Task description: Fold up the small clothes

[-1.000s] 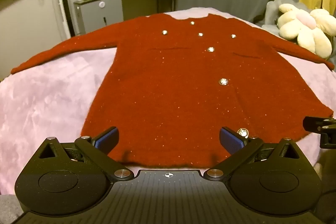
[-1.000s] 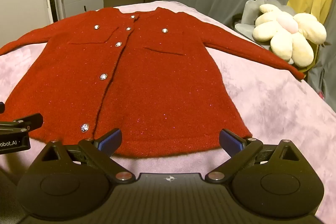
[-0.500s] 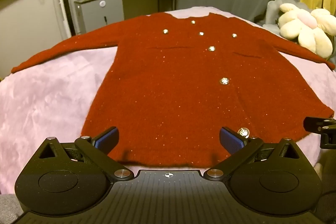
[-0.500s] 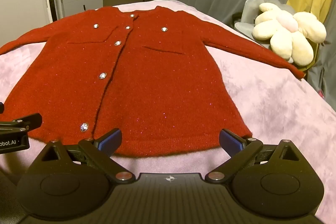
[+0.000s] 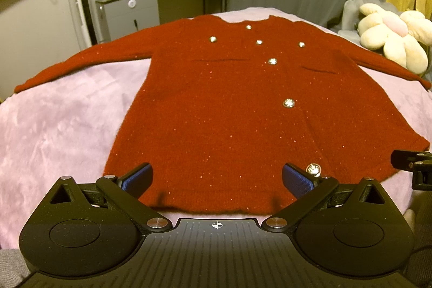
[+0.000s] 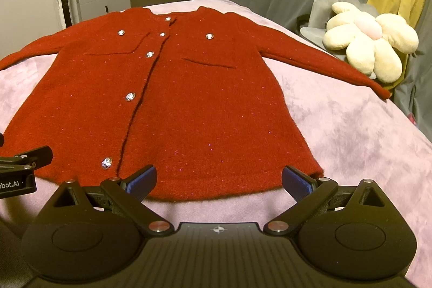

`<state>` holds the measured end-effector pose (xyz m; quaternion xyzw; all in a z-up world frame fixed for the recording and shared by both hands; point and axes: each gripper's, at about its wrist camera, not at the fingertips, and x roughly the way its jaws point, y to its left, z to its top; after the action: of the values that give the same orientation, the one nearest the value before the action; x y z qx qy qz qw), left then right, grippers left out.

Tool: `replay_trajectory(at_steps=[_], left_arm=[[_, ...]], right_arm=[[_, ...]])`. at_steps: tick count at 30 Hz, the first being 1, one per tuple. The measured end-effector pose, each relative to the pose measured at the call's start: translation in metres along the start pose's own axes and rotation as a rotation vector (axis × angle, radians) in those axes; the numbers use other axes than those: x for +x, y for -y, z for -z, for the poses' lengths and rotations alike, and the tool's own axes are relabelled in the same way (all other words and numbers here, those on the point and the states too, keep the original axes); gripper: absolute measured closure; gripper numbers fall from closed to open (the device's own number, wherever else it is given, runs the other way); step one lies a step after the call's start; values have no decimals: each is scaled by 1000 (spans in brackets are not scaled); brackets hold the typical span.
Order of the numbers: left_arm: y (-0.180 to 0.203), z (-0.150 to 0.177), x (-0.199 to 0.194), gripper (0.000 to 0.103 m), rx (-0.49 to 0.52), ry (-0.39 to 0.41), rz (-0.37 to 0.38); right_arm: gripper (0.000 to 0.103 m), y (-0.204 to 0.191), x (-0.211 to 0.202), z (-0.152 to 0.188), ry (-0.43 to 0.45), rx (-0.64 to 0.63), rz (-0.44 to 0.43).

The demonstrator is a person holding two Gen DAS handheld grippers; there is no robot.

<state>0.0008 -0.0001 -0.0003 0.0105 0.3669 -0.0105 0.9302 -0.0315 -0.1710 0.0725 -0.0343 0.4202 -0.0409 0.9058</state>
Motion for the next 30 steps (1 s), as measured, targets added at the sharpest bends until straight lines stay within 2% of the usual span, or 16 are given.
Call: replay_trajectory(at_steps=[13, 30], left_arm=[[-1, 1, 0, 0, -2, -2, 1], [-1, 4, 2, 0, -2, -8, 0]], right_arm=[[4, 0, -6, 10, 2, -3, -4], [4, 0, 0, 3, -6, 0, -3]])
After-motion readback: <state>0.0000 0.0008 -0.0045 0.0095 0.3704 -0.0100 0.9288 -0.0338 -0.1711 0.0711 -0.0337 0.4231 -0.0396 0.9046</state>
